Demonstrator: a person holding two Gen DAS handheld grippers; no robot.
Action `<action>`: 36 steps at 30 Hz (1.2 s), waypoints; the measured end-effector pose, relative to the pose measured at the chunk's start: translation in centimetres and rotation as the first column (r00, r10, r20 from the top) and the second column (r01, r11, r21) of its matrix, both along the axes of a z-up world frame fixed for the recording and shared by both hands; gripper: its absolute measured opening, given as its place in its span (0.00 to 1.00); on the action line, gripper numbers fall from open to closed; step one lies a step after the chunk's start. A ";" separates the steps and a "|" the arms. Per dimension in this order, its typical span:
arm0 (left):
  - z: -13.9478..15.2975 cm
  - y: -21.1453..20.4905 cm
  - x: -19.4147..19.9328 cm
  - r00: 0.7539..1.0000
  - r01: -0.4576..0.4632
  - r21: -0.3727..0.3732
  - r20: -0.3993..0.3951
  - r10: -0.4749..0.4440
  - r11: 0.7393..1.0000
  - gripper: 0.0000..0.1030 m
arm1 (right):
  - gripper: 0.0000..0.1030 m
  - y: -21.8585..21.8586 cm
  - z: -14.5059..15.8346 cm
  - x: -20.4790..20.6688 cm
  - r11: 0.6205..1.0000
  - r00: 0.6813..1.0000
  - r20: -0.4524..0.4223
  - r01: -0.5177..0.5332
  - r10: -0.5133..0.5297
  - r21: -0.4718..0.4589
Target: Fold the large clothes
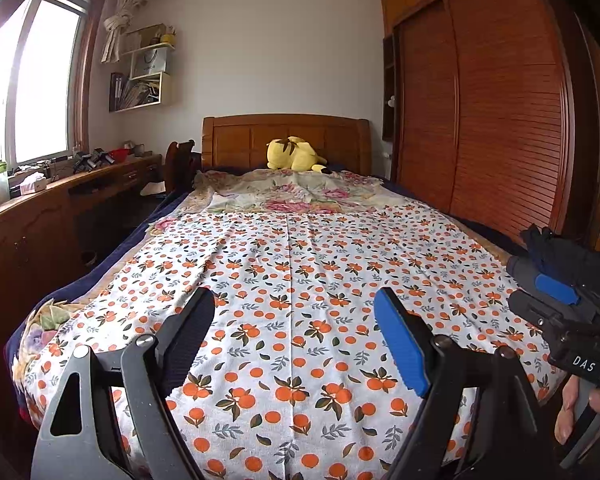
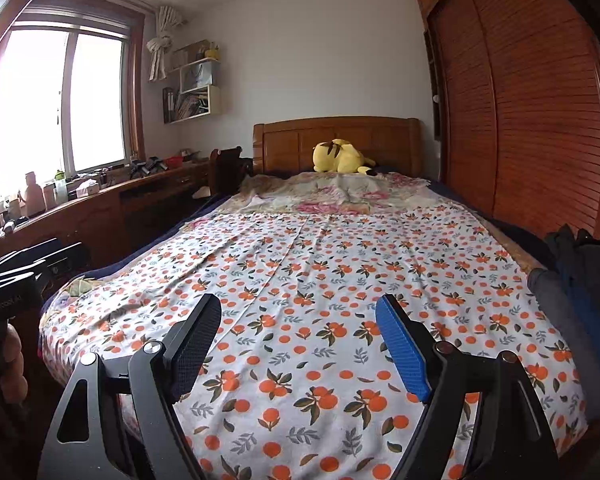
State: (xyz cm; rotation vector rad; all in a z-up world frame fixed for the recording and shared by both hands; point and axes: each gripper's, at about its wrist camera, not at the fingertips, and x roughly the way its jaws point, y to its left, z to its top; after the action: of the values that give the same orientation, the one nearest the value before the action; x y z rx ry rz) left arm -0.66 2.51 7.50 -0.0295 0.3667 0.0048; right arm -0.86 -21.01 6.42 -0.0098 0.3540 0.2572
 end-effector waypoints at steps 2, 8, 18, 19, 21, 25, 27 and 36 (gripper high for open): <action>-0.2 0.0 0.2 1.000 0.000 0.002 -0.008 0.000 1.000 0.80 | 0.79 0.0 0.0 0.0 1.000 1.000 0.005 0.010 -0.010 0.001; -0.7 0.1 0.3 1.000 0.003 -0.003 -0.021 -0.003 1.000 0.80 | 0.79 0.1 -0.1 0.2 1.000 1.000 -0.003 0.015 -0.014 0.001; -0.9 -0.3 0.2 1.000 0.011 0.006 -0.030 -0.010 1.000 0.80 | 0.79 0.5 0.3 0.1 1.000 1.000 0.004 0.017 -0.017 0.004; -0.9 -0.3 0.2 0.999 0.013 0.007 -0.030 -0.013 1.000 0.80 | 0.79 0.5 0.3 0.1 1.000 1.000 0.003 0.018 -0.018 0.007; -0.9 -0.3 0.1 0.999 0.017 0.009 -0.032 -0.017 1.000 0.80 | 0.79 0.3 0.2 0.1 1.000 1.000 0.002 0.016 -0.016 0.008; -1.0 -0.4 0.1 0.999 0.020 0.010 -0.033 -0.020 1.000 0.80 | 0.79 0.3 0.2 0.1 1.000 1.000 0.002 0.017 -0.017 0.005; -1.0 -0.5 0.2 0.999 0.021 0.010 -0.036 -0.021 1.000 0.80 | 0.79 0.3 0.3 0.0 1.000 1.000 0.005 0.018 -0.018 0.007; -0.9 -0.6 0.3 0.999 0.023 0.011 -0.034 -0.023 1.000 0.80 | 0.79 0.2 0.4 0.1 1.000 1.000 0.007 0.018 -0.018 0.008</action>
State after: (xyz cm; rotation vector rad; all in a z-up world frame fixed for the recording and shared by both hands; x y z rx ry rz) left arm -0.39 1.95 6.58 -0.0135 0.4009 -0.0154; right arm -0.77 -20.81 6.78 0.0008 0.3463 0.2406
